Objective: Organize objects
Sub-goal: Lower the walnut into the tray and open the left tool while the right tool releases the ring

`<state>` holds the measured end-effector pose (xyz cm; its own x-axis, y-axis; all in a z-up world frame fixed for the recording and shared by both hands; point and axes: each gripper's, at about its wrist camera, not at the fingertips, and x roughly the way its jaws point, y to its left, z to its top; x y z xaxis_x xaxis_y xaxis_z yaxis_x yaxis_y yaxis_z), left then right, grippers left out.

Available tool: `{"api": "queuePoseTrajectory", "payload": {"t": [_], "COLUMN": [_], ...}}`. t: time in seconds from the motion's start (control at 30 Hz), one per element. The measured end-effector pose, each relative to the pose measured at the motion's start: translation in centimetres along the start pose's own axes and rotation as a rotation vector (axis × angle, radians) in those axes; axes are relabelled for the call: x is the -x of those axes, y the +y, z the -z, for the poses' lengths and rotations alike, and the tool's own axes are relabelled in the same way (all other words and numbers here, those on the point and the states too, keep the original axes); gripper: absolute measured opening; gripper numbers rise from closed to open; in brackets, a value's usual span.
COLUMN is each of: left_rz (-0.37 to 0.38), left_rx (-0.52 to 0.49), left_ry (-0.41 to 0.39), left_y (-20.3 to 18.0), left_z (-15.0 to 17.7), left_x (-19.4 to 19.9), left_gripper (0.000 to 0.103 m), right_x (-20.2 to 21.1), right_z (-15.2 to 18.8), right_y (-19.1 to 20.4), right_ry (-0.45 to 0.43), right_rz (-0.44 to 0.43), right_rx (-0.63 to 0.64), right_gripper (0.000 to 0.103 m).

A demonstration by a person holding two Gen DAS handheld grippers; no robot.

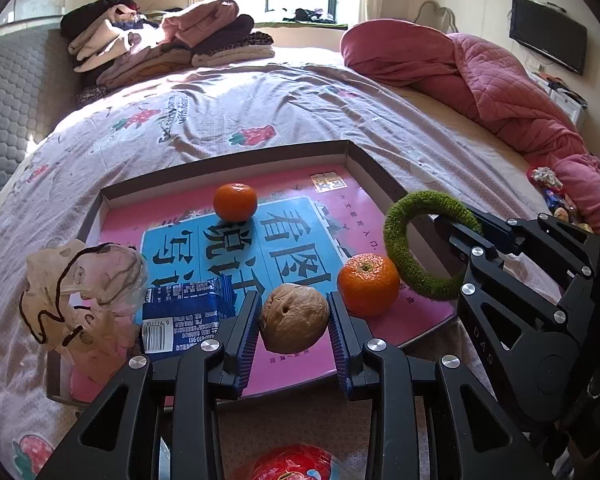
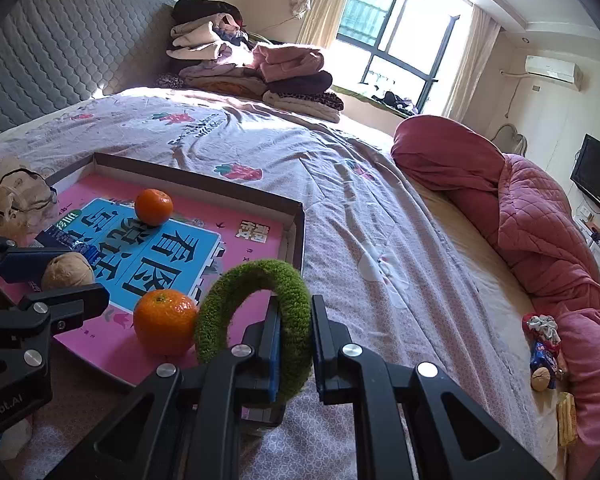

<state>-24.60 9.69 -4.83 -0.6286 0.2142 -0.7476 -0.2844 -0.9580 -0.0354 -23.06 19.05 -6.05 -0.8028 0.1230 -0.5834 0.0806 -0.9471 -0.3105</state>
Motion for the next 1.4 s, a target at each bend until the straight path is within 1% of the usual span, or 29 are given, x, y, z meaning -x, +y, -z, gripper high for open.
{"api": "queuePoseTrajectory", "payload": {"t": [0.13, 0.4, 0.57, 0.8, 1.17, 1.4], "left_rz": [-0.002, 0.002, 0.011, 0.014, 0.027, 0.027], "left_rx": [0.002, 0.011, 0.016, 0.035, 0.057, 0.056], "left_ry": [0.005, 0.042, 0.061, 0.070, 0.080, 0.081], "left_y": [0.1, 0.2, 0.3, 0.8, 1.3, 1.2], "left_z": [0.0, 0.0, 0.1, 0.3, 0.3, 0.4], "left_x": [-0.2, -1.0, -1.2, -1.4, -1.4, -1.2], "left_gripper": [0.034, 0.034, 0.034, 0.034, 0.035, 0.035], "right_x": [-0.1, -0.4, -0.4, -0.5, 0.0, -0.5], "right_z": [0.0, 0.1, 0.0, 0.1, -0.2, 0.0], "right_y": [0.0, -0.1, 0.0, -0.4, -1.7, -1.2], "right_ry": [0.002, 0.019, 0.016, 0.028, 0.019, 0.039], "right_rz": [0.000, 0.018, 0.002, -0.016, -0.048, -0.029], "right_rx": [0.001, 0.006, 0.001, -0.023, -0.106, -0.085], "right_gripper": [0.013, 0.013, 0.013, 0.013, 0.015, 0.016]}}
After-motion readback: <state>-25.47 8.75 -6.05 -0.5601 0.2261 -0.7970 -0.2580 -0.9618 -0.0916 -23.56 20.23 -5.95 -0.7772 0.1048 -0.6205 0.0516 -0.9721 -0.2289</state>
